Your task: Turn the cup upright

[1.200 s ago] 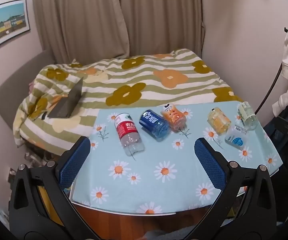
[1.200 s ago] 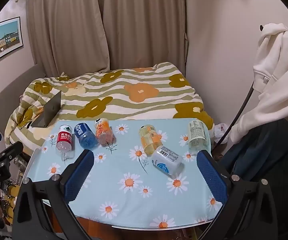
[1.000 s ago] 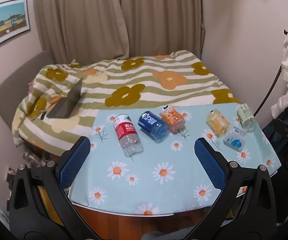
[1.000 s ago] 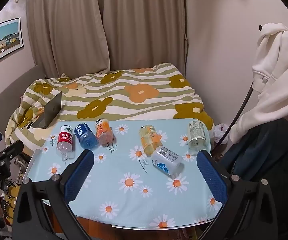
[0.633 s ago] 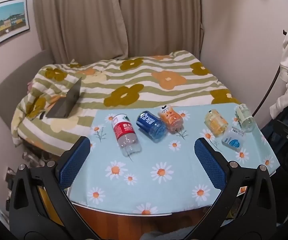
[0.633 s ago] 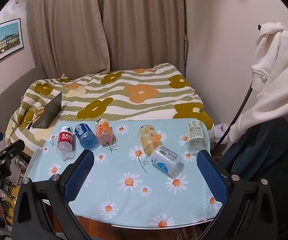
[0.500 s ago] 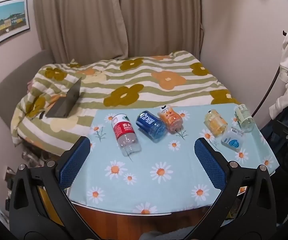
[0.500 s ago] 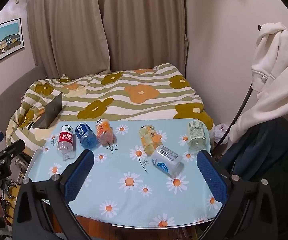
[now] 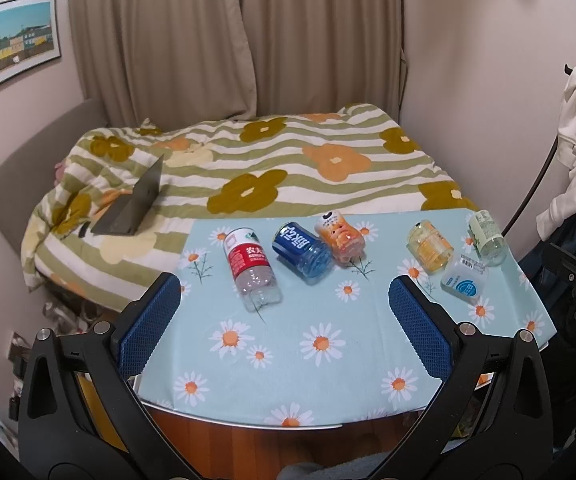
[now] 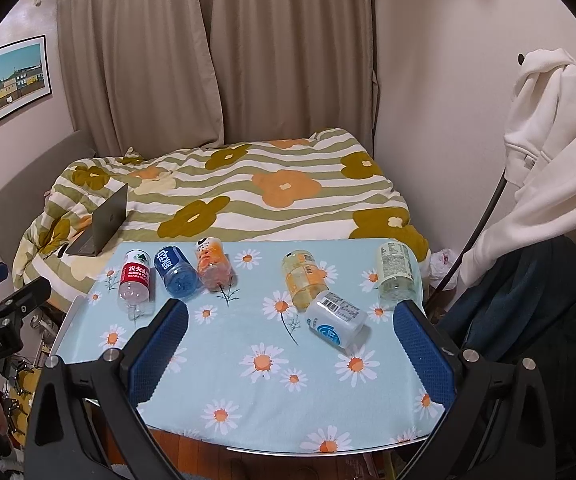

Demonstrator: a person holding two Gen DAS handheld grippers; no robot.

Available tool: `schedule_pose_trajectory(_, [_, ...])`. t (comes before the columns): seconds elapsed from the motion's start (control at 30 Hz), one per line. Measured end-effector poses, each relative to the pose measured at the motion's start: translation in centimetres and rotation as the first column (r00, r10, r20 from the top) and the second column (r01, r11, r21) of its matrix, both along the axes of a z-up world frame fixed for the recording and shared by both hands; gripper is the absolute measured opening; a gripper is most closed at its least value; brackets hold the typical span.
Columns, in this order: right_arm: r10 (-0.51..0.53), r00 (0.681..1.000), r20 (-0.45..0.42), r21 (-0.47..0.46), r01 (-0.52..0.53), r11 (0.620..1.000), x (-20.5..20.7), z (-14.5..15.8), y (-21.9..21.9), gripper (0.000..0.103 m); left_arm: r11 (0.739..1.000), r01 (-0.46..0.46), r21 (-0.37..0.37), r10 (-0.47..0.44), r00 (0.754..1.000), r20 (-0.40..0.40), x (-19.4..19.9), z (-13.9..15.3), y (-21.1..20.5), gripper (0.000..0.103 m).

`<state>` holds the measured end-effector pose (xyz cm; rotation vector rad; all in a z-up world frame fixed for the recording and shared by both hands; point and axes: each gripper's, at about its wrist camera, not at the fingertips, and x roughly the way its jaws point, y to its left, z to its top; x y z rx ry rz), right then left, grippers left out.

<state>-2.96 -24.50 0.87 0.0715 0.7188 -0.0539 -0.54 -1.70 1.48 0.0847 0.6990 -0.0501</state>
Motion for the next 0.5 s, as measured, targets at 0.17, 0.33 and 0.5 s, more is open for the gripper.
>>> schedule_pose_trajectory(0.17, [0.000, 1.000, 0.001, 0.000, 0.000, 1.000, 0.08, -0.11, -0.04, 0.102, 1.000, 0.000, -0.001, 0.000, 1.000, 0.002, 0.09, -0.63, 1.02, 0.103])
schedule_pose_trajectory(0.33, [0.000, 1.000, 0.002, 0.002, 0.000, 1.000, 0.11, -0.06, 0.06, 0.102, 1.000, -0.001, -0.003, 0.001, 1.000, 0.003, 0.11, -0.71, 1.08, 0.103])
schedule_pose_trajectory(0.5, [0.001, 1.000, 0.002, -0.001, -0.001, 1.000, 0.23, -0.07, 0.16, 0.102, 1.000, -0.003, -0.002, 0.003, 1.000, 0.003, 0.01, -0.57, 0.85, 0.103])
